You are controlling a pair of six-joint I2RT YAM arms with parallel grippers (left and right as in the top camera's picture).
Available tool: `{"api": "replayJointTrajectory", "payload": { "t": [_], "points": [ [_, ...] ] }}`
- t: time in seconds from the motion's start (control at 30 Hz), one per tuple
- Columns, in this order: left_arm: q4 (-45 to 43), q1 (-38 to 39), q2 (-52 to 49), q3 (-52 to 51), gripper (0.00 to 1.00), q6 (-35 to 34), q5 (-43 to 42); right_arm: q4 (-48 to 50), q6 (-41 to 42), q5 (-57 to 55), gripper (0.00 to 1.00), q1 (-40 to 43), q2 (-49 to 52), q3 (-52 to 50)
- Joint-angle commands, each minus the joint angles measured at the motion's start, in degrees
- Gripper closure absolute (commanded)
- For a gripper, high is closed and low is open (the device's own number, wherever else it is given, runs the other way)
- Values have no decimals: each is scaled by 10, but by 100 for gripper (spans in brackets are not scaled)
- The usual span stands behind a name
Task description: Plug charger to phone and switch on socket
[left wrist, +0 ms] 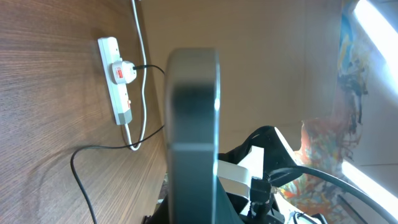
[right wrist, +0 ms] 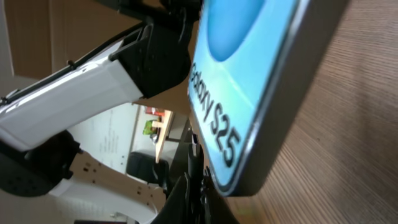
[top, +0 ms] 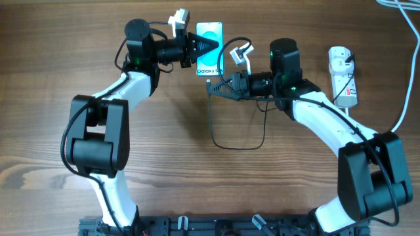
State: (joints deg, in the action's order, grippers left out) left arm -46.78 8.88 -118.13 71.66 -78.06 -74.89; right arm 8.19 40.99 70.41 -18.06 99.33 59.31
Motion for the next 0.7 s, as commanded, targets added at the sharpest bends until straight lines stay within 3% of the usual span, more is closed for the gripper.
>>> {"api": "replayJointTrajectory", "payload": {
  "t": [0.0, 0.67],
  "points": [
    [-6, 0, -2, 12, 96, 12, 2, 2, 10, -10, 96, -1, 6, -1],
    [-6, 0, -2, 12, 96, 12, -5, 6, 10, -18, 96, 4, 6, -1]
  ]
}}
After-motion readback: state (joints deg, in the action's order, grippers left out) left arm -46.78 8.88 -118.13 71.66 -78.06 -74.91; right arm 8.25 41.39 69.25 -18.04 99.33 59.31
